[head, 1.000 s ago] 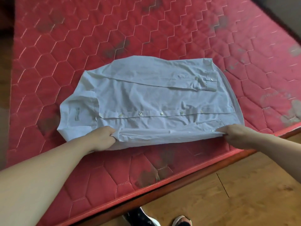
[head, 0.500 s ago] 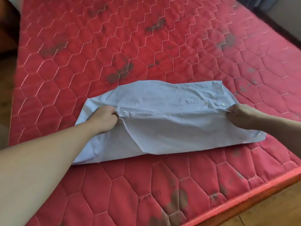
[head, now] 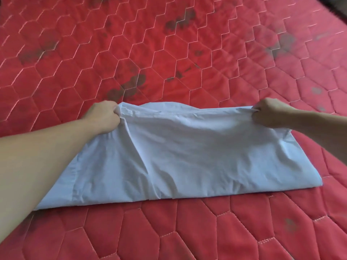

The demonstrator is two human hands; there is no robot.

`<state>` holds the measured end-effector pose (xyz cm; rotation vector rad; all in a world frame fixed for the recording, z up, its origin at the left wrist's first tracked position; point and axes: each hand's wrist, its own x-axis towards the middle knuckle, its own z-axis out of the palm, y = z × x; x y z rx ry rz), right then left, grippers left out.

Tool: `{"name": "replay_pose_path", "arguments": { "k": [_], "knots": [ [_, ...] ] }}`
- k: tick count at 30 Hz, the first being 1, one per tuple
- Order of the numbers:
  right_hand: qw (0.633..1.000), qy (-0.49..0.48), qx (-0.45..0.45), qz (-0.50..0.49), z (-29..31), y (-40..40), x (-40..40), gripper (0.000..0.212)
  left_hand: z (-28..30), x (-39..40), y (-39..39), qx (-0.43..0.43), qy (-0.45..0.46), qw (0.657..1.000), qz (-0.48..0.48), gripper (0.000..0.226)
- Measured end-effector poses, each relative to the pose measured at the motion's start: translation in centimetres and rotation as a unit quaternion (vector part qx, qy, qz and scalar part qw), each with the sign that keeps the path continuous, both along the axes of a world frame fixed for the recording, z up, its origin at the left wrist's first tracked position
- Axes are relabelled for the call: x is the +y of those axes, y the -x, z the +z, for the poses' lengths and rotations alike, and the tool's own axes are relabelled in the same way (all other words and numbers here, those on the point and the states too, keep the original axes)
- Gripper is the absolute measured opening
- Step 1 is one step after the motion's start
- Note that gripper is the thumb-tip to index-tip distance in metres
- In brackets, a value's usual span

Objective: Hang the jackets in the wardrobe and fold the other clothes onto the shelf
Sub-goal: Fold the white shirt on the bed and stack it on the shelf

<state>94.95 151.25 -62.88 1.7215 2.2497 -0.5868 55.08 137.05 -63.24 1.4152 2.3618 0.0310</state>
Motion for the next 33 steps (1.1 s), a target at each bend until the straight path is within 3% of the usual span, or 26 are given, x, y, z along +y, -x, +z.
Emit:
{"name": "replay_pose_path", "arguments": {
  "k": [5,7,9,11,15,19,29,33],
  "knots": [
    [0.997,-0.056,-0.043,-0.014,-2.5,0.0,2.2,0.015,-3.1,2.9,1.1,-0.002,-0.021,0.999,0.045,0.017],
    [0.984,-0.156,-0.077,0.021,-3.3,0.1,2.7,0.039,-4.3,2.8,0.4,0.038,-0.11,0.991,0.066,0.03],
    [0.97,-0.228,-0.035,0.074,-4.2,1.2,1.4,0.051,-5.2,1.9,-2.1,0.075,-0.22,0.973,0.016,0.039],
    [0.961,-0.234,0.055,0.134,-5.5,3.6,-1.5,0.05,-6.3,0.8,-5.8,0.072,-0.273,0.955,-0.092,0.043],
    [0.965,-0.141,0.111,0.189,-8.8,9.1,-7.8,0.062,-9.6,-0.6,-12.7,0.066,-0.137,0.962,-0.225,0.063],
    [0.98,-0.112,0.095,0.135,-10.8,10.4,-8.1,0.07,-11.1,0.4,-12.3,0.077,-0.07,0.975,-0.198,0.069],
    [0.982,-0.14,0.026,0.122,-11.8,6.4,-4.2,0.067,-11.6,-0.2,-3.2,0.138,-0.061,0.967,-0.207,0.071],
    [0.986,-0.133,-0.022,0.097,-11.4,5.0,-3.3,0.071,-11.5,-3.5,0.3,0.13,-0.029,0.987,-0.093,0.069]
  ]
}}
